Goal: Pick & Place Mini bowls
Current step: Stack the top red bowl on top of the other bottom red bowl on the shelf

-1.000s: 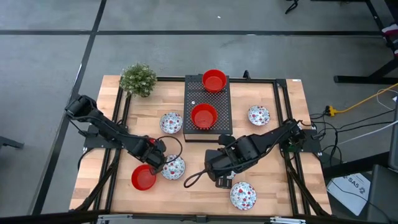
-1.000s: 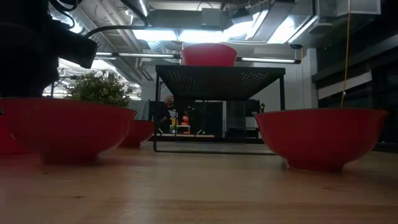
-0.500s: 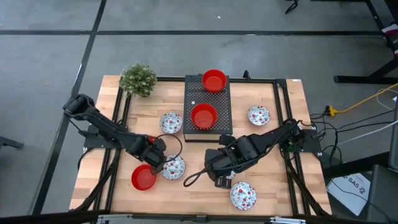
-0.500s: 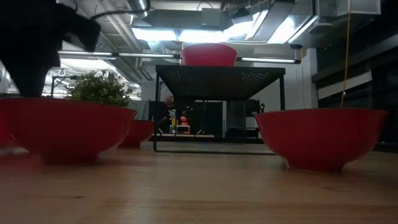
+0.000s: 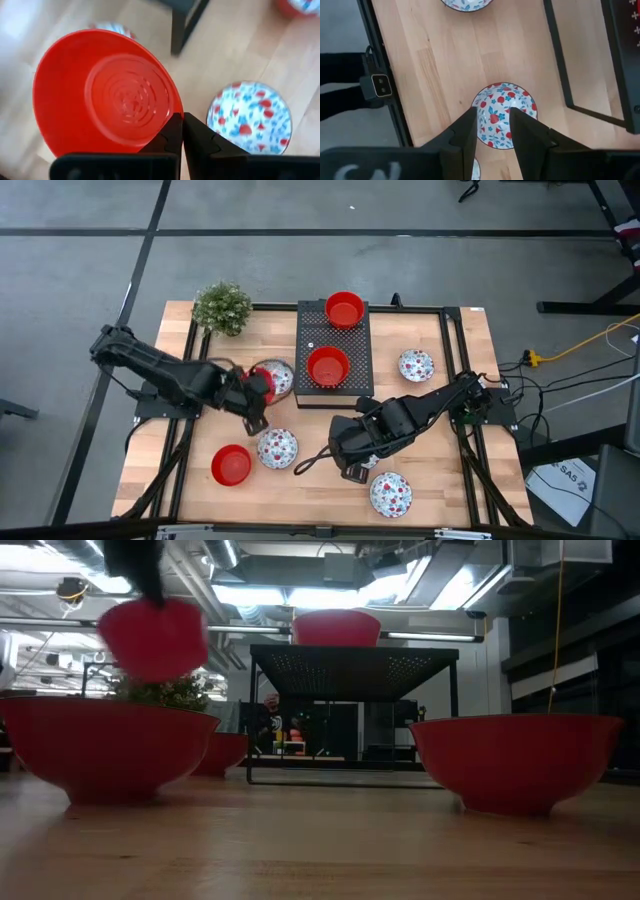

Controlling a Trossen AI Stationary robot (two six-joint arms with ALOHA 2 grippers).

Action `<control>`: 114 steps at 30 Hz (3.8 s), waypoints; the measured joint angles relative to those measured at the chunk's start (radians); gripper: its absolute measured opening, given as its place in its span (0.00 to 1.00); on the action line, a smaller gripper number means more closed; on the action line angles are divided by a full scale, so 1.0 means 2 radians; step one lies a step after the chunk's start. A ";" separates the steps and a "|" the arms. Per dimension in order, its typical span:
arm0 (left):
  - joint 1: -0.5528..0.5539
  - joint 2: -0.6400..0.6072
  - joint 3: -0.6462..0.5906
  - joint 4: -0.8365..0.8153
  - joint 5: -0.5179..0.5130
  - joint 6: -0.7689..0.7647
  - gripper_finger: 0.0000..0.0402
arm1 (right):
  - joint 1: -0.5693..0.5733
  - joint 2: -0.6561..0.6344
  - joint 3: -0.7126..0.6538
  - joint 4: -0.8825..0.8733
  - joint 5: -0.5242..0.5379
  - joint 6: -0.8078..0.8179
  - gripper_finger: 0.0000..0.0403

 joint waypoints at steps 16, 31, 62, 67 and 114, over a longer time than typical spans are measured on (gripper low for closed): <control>0.145 -0.004 0.120 -0.002 0.033 0.336 0.01 | 0.000 0.000 0.000 0.007 0.000 0.103 0.29; 0.198 0.044 0.172 0.009 0.057 0.594 0.01 | -0.001 0.000 0.000 0.066 0.045 0.105 0.29; 0.160 0.186 0.279 0.006 0.092 0.682 0.01 | -0.001 0.000 0.000 0.115 0.107 0.103 0.29; 0.162 0.194 0.279 0.022 0.093 0.696 0.01 | -0.001 0.000 0.000 0.118 0.107 0.104 0.29; 0.165 0.202 0.279 0.025 0.068 0.686 0.01 | -0.001 0.000 0.000 0.121 0.109 0.074 0.29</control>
